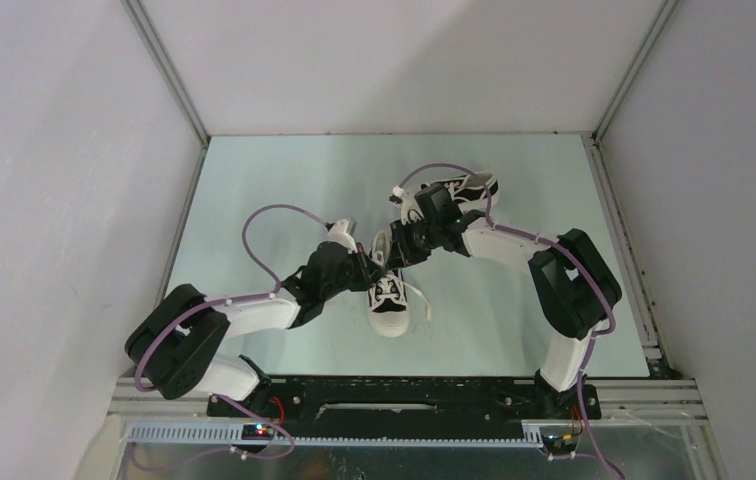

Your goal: Tie the shoes

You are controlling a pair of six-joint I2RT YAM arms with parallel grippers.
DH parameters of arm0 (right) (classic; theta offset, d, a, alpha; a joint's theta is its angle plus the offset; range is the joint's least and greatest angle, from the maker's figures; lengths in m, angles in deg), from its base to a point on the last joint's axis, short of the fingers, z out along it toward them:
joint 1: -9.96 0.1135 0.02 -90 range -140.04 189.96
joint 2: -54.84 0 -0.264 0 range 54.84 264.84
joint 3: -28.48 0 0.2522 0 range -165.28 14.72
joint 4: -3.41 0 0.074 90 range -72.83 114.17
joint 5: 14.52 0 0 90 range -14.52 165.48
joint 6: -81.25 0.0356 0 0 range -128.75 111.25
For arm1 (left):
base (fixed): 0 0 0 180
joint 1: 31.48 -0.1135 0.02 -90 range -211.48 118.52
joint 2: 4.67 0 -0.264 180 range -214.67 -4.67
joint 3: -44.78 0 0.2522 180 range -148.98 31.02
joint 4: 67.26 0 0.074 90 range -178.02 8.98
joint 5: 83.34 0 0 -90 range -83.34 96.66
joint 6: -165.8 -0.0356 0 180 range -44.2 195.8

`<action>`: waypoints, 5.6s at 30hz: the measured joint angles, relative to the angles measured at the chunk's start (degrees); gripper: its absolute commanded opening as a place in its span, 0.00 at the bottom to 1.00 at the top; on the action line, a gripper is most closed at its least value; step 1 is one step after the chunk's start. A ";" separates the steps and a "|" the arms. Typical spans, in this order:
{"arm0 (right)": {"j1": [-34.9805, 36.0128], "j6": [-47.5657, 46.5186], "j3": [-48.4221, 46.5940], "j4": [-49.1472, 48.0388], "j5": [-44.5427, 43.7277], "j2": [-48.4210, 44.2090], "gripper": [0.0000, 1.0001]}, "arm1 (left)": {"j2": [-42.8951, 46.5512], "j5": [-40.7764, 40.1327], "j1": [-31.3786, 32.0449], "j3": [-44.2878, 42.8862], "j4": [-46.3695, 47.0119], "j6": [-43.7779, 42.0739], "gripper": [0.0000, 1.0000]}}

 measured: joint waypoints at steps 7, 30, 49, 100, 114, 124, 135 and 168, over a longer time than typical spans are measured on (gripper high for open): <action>-0.09 -0.26 -0.11 0.04 1.81 0.31 0.00 | 0.00 0.13 -0.07 0.07 0.09 0.00 0.00; -1.25 0.22 -0.11 1.95 5.42 -3.87 0.26 | 0.52 0.24 -0.17 0.42 0.28 -0.35 0.00; 3.74 -6.05 -2.82 6.16 -8.15 -3.80 0.27 | 1.84 1.18 -0.39 0.52 -1.07 -0.33 0.00; 10.56 -13.68 -7.15 12.90 -22.56 -0.92 0.01 | 1.77 1.57 -0.48 0.52 -1.97 -0.39 0.00; 8.31 -12.24 -7.15 13.99 -17.68 -3.87 0.00 | 1.75 1.79 -0.50 0.52 -1.42 -0.37 0.00; 7.10 -10.14 -5.66 13.31 -13.38 -4.85 0.00 | -2.25 4.63 -1.49 0.52 4.33 -0.11 0.00; 5.84 -7.13 -4.13 12.09 -10.86 -5.77 0.01 | -6.82 9.07 -3.23 2.29 15.23 3.82 0.00; -0.61 -0.20 6.58 5.66 -8.96 -11.82 0.14 | -14.97 16.13 -5.35 4.72 30.64 12.90 0.00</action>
